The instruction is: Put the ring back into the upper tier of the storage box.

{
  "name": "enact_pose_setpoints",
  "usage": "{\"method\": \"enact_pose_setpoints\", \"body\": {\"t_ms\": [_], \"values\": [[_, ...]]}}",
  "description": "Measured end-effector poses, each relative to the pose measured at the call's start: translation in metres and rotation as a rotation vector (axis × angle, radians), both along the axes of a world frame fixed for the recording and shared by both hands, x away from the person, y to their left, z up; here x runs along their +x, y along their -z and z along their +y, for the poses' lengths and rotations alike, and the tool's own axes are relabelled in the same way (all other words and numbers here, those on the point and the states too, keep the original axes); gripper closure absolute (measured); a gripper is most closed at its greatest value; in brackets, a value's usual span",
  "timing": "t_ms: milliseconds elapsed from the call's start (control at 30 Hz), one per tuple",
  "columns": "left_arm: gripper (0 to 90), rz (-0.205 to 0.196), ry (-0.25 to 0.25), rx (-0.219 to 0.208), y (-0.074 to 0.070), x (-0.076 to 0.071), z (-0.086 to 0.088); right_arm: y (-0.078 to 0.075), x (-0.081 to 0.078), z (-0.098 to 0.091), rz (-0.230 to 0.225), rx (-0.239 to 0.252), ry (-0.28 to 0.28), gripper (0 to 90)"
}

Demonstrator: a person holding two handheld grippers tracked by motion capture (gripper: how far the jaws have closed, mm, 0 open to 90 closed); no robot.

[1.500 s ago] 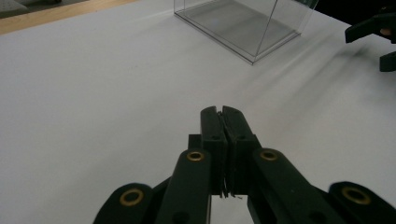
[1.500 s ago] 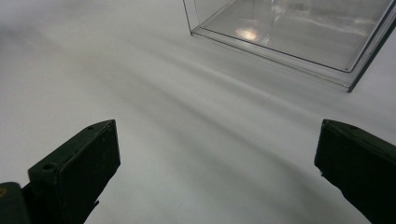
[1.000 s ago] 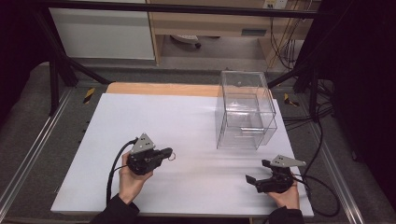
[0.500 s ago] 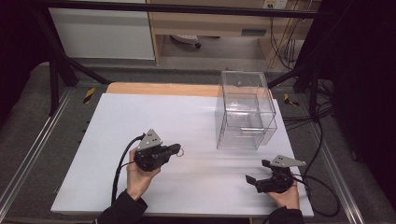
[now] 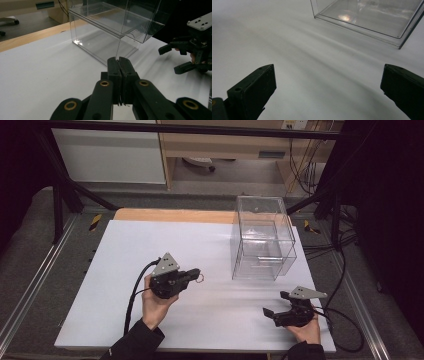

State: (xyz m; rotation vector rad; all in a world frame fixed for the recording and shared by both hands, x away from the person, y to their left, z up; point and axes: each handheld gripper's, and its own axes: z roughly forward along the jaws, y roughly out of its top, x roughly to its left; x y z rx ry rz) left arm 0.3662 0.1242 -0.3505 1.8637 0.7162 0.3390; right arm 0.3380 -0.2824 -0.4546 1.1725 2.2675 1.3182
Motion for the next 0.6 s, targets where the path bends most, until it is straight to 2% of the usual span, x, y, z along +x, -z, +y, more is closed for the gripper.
{"method": "enact_pose_setpoints", "body": {"t_ms": [600], "values": [[87.8, -0.013, 0.014, -0.044, -0.014, 0.007, -0.012, 0.0, 0.0, 0.0, 0.002, 0.0, -0.001, 0.5]]}}
